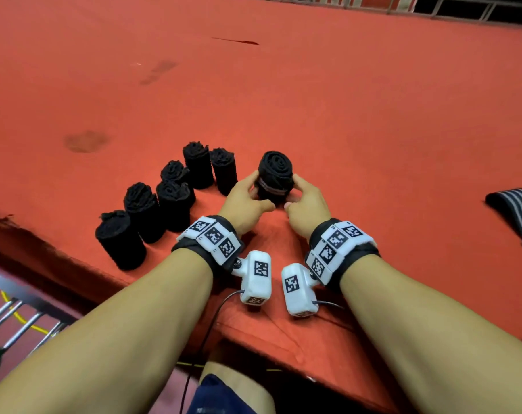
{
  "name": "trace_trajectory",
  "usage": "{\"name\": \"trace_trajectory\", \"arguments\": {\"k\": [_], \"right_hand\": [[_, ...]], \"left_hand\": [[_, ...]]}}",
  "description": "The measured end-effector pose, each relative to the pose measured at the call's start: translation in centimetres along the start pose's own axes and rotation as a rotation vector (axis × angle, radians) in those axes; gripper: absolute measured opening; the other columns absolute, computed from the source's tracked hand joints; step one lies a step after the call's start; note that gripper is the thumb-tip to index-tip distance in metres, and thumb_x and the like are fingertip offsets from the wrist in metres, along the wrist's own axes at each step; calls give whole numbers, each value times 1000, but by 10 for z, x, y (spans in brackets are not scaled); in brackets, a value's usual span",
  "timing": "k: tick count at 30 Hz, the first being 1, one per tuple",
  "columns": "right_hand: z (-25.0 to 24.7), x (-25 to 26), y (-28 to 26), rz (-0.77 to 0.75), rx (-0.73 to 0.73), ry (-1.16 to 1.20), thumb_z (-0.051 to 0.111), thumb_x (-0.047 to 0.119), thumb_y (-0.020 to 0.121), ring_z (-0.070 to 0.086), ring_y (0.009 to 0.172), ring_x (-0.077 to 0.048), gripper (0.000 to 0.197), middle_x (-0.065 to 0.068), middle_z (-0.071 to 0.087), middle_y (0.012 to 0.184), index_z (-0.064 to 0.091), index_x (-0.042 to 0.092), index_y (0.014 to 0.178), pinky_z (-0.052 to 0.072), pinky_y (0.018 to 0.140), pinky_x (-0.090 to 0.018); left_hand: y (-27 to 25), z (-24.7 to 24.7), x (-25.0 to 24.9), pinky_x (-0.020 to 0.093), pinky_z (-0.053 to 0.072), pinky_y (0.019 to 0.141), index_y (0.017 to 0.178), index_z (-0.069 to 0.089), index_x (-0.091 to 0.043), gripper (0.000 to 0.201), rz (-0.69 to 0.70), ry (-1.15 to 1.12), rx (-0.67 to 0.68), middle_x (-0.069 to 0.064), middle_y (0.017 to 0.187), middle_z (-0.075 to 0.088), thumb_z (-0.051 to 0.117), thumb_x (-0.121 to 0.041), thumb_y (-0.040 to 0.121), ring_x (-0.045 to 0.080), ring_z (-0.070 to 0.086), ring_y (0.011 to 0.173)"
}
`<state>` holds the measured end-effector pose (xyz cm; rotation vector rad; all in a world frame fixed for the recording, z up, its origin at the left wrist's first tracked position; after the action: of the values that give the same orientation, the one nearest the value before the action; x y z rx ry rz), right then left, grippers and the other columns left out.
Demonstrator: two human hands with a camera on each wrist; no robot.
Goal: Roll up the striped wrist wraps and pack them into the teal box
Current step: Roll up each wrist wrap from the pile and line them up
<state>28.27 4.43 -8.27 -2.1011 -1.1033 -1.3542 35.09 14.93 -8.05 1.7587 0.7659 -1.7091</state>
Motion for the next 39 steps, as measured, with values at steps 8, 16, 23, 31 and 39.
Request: {"name": "trace_trajectory", "arguments": {"k": [8, 16, 23, 31, 39], "right_hand": [[-20, 9, -19, 47, 45, 12, 55, -11, 86, 65, 104, -16, 48, -5, 69, 119, 62, 6, 131, 56, 81, -32], [-95, 4, -88, 73, -101, -86, 73, 10, 89, 67, 102, -15, 29, 0, 71, 112, 70, 13, 117, 52, 98, -35], [-214, -38, -177, 180, -360, -149, 75, 11, 85, 68, 92, -15, 19, 4, 71, 96, 74, 17, 103, 53, 93, -34], [-316, -97, -291, 348, -617, -261, 74, 10, 81, 68, 95, -19, 20, 2, 73, 94, 74, 21, 98, 53, 93, -33], [-376, -131, -352, 556, -818, -293, 73, 15, 86, 55, 117, -29, 44, -10, 51, 133, 59, 18, 127, 40, 96, -32]], "left_hand": [[-11, 0, -9, 26, 46, 85, 135, 54, -14, 60, -37, 167, -168, 4, 124, 60, 68, 5, 80, 19, 63, 109], [-43, 56, -20, 35, 50, 74, 76, 64, -25, 12, 66, 288, -169, -8, 68, 61, 66, -15, 72, 17, 58, 67], [-84, 209, -24, 32, 51, 67, 75, 69, -26, 21, 100, 367, 244, -4, 70, 67, 71, -8, 83, 16, 59, 65], [-155, 363, -10, 31, 54, 53, 93, 70, -26, 16, 65, 432, 603, -2, 107, 72, 74, -12, 86, 25, 72, 74], [-189, 427, 0, 37, 60, 82, 118, 69, -21, 35, 92, 515, 729, -4, 118, 72, 79, -20, 85, 16, 70, 91]]}}
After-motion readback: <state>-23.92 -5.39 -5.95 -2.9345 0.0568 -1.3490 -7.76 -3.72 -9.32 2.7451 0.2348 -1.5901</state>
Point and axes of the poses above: each hand's wrist, its own y-axis towards the middle knuckle, its own z-axis out of the palm, x = y × z, the point moved 7 cm from there along y, towards the middle knuckle
